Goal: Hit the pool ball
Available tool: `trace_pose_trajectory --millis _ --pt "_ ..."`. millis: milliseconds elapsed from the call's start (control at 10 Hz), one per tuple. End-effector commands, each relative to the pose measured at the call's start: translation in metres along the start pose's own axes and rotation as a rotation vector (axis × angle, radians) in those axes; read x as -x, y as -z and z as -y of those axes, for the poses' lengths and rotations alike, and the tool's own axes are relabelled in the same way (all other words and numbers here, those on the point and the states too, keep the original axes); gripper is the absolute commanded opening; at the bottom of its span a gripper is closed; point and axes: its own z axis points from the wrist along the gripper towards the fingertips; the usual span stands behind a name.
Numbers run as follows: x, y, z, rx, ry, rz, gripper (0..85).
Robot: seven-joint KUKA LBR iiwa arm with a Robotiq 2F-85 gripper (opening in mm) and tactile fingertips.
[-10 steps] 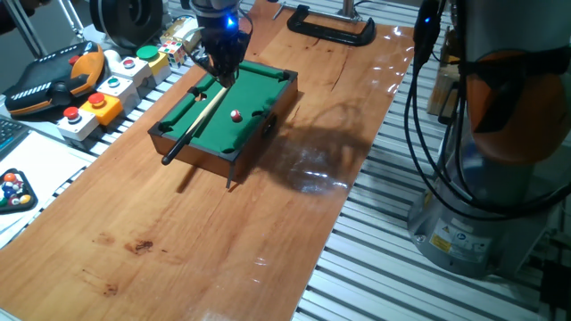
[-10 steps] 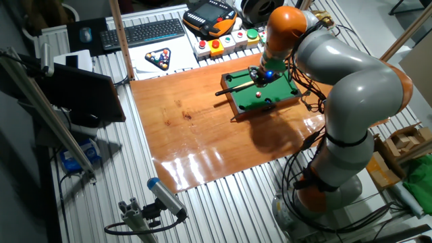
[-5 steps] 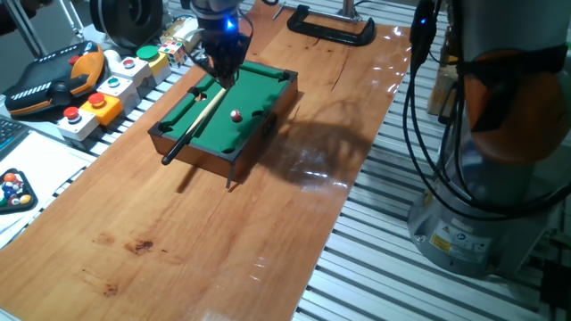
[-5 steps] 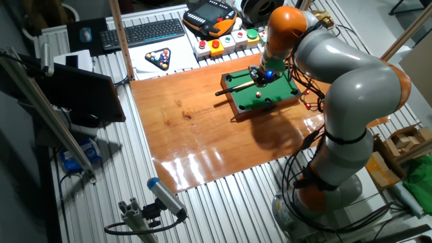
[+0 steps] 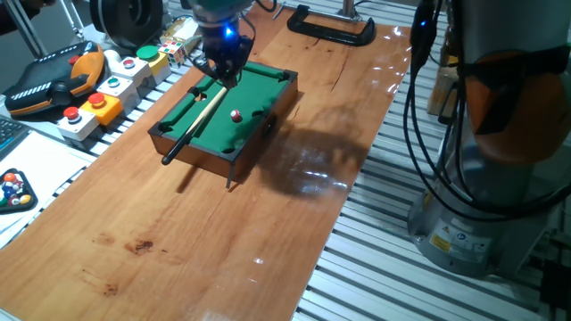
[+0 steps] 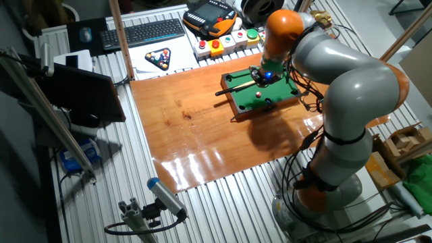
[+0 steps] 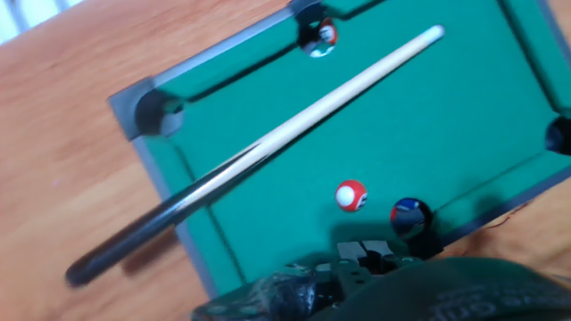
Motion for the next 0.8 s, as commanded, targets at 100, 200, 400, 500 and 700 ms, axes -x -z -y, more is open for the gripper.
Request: trace_pose_trajectory --millis 100,200,400,500,700 --pt "0.008 -0.005 0.001 0.012 -0.064 -0.023 0.7" --pt "0.013 -0.006 0.003 0.020 -0.090 -0.030 0.7" --pt "0.019 -0.011 0.004 0.020 -0.136 -0.029 0.7" --pt "0.021 -0.015 0.003 0.019 -0.199 -0.030 0.7" --pt "0.023 -0.019 0.003 0.013 -0.299 -0.019 0.7"
